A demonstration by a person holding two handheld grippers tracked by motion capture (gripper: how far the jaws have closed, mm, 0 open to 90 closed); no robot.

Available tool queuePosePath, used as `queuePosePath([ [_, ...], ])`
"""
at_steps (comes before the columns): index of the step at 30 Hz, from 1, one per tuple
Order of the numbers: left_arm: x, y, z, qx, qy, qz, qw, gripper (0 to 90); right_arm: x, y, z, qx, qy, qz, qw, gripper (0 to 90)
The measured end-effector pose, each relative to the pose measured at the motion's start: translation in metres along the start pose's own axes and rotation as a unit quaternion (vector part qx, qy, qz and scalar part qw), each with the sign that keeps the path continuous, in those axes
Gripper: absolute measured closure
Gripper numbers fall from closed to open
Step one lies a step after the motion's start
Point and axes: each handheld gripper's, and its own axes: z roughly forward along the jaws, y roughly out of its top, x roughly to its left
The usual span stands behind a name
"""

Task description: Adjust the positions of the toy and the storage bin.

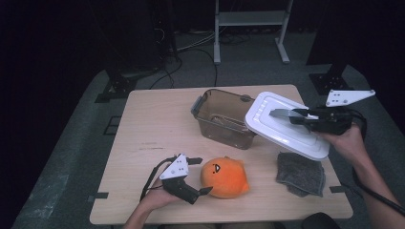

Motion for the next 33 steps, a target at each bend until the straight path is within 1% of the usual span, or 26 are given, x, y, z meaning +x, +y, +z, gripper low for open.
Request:
queuePosePath([
  [1, 0.000, 0.000, 0.000, 0.002, 0.000, 0.002, 1.0000, 4.8, 0.000, -0.004, -0.004, 0.001, -0.002, 0.004, 1.0000, 66.2],
  [12, 0.000, 0.001, 0.001, 0.001, 0.000, -0.001, 1.0000, 4.8, 0.001, -0.031, -0.034, -0.002, -0.019, 0.020, 0.9996, 66.2],
  [15, 0.000, 0.001, 0.000, -0.001, 0.000, -0.002, 1.0000, 4.8, 0.002, -0.041, -0.042, -0.004, -0.024, 0.026, 0.9994, 66.2],
  [17, 0.001, 0.001, 0.000, -0.001, -0.001, -0.002, 1.0000, 4.8, 0.003, -0.049, -0.048, -0.002, -0.027, 0.032, 0.9991, 66.3],
  [21, 0.001, 0.002, 0.001, -0.002, -0.002, -0.003, 1.0000, 4.8, 0.003, -0.061, -0.056, 0.001, -0.035, 0.038, 0.9986, 66.2],
  [26, 0.000, 0.002, 0.002, -0.002, -0.003, -0.003, 1.0000, 4.8, 0.004, -0.075, -0.059, 0.010, -0.039, 0.041, 0.9983, 66.2],
  [29, 0.001, 0.002, 0.002, -0.002, -0.003, -0.001, 1.0000, 4.8, 0.004, -0.084, -0.058, 0.020, -0.041, 0.046, 0.9979, 66.2],
  [33, 0.001, 0.003, 0.001, -0.004, -0.003, -0.003, 1.0000, 4.8, 0.003, -0.098, -0.053, 0.025, -0.038, 0.054, 0.9975, 66.2],
])
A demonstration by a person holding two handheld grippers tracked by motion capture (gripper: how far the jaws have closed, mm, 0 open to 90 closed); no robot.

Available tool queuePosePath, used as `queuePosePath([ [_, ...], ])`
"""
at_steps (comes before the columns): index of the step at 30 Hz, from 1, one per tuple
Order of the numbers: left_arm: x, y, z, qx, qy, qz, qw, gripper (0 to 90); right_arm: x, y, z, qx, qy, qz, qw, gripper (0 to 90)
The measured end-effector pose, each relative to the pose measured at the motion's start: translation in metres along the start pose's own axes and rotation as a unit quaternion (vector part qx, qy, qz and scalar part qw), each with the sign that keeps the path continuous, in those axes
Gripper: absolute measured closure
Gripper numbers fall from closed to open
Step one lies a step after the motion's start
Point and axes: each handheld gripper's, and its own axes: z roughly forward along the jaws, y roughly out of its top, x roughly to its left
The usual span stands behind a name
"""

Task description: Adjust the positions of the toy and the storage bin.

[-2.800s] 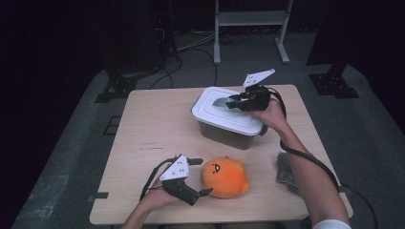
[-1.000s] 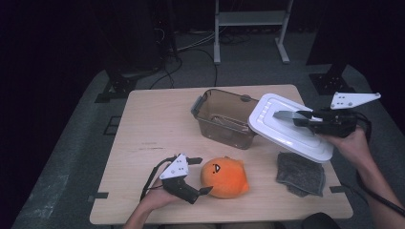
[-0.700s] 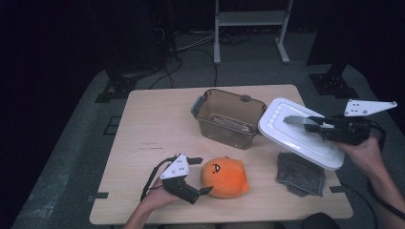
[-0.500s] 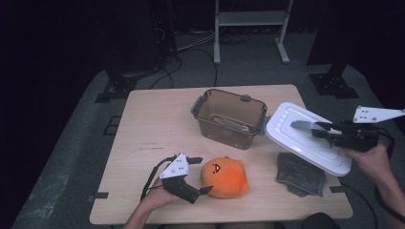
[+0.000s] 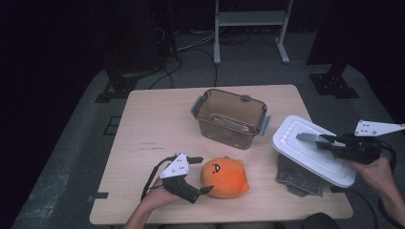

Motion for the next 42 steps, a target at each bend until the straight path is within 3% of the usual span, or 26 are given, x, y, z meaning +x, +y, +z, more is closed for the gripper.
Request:
queuePosePath([
  [10, 0.000, 0.001, -0.002, -0.002, 0.002, 0.001, 1.0000, 4.8, -0.005, -0.022, 0.021, 0.007, 0.004, 0.020, 0.9998, 66.2],
  [26, 0.000, 0.001, -0.003, -0.004, 0.003, 0.001, 1.0000, 4.8, 0.003, -0.045, 0.058, 0.029, 0.026, 0.032, 0.9987, 66.2],
  [38, 0.000, 0.001, -0.003, -0.003, 0.002, 0.003, 1.0000, 4.8, 0.009, -0.054, 0.063, 0.031, 0.038, 0.040, 0.9980, 65.3],
  [42, 0.000, 0.001, -0.004, -0.003, 0.002, 0.002, 1.0000, 4.8, 0.009, -0.053, 0.063, 0.031, 0.038, 0.039, 0.9980, 59.3],
])
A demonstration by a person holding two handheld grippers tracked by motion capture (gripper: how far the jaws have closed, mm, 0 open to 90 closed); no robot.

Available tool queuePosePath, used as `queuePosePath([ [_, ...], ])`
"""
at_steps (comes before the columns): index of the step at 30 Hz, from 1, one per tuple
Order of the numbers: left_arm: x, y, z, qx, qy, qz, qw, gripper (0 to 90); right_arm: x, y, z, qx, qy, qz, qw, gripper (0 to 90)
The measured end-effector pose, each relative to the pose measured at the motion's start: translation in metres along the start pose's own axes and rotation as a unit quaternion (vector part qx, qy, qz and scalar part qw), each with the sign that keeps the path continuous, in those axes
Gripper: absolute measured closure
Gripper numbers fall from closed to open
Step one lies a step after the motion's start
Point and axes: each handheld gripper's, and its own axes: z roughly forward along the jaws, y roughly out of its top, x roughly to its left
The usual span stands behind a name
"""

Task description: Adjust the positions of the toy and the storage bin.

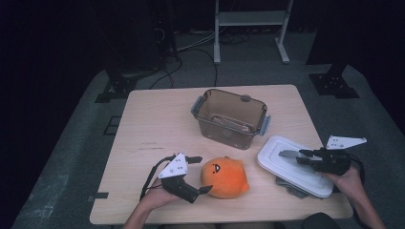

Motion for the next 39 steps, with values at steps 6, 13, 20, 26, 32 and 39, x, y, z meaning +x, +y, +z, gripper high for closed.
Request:
queuePosePath([
  [6, 0.000, 0.000, -0.001, 0.000, 0.002, 0.001, 1.0000, 4.8, 0.001, 0.008, -0.003, -0.003, 0.001, 0.000, 1.0000, 52.4],
  [13, 0.001, 0.000, -0.003, 0.000, 0.004, 0.000, 1.0000, 4.8, 0.005, 0.023, -0.008, -0.014, 0.012, -0.002, 0.9998, 46.0],
  [20, 0.003, -0.001, -0.006, -0.003, 0.010, -0.002, 0.9999, 4.8, 0.014, 0.051, -0.011, -0.036, 0.028, -0.017, 0.9988, 42.9],
  [26, 0.004, -0.002, -0.009, -0.004, 0.013, -0.003, 0.9999, 4.8, 0.021, 0.077, -0.009, -0.042, 0.040, -0.037, 0.9976, 40.2],
  [32, 0.004, -0.002, -0.011, -0.004, 0.015, -0.002, 0.9999, 4.8, 0.028, 0.101, -0.004, -0.049, 0.054, -0.045, 0.9964, 38.2],
  [39, 0.004, -0.003, -0.011, -0.004, 0.016, -0.003, 0.9999, 4.8, 0.036, 0.126, 0.004, -0.054, 0.067, -0.062, 0.9944, 37.4],
])
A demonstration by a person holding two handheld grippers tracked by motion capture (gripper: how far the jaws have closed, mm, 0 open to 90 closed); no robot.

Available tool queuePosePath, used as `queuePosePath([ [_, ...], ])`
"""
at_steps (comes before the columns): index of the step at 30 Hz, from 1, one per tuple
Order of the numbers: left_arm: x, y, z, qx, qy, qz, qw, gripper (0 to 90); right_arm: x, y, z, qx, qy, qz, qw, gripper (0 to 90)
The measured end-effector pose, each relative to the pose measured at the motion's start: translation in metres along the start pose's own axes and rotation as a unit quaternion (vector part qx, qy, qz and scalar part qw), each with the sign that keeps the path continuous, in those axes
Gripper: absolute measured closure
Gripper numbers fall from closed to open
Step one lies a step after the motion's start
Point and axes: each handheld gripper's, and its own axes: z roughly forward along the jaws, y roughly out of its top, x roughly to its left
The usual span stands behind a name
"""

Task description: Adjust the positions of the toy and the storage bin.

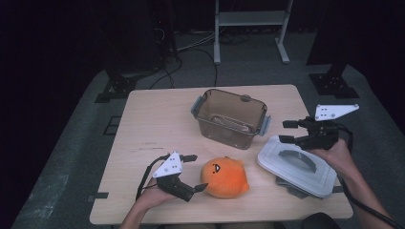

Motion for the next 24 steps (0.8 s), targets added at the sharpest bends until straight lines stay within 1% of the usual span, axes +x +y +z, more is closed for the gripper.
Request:
queuePosePath([
  [5, 0.000, 0.000, 0.000, -0.002, 0.000, 0.000, 1.0000, 4.8, 0.003, 0.017, 0.011, -0.001, 0.013, -0.012, 0.9998, 37.0],
  [11, 0.000, 0.000, -0.001, -0.003, 0.002, 0.001, 1.0000, 4.8, 0.008, 0.037, 0.026, 0.001, 0.030, -0.033, 0.9990, 36.8],
  [18, 0.000, 0.000, -0.002, -0.002, 0.003, 0.003, 1.0000, 4.8, 0.011, 0.055, 0.046, 0.005, 0.046, -0.042, 0.9980, 35.9],
  [24, 0.001, -0.001, -0.004, -0.005, 0.004, 0.001, 1.0000, 4.8, 0.013, 0.065, 0.059, 0.010, 0.052, -0.052, 0.9972, 35.4],
])
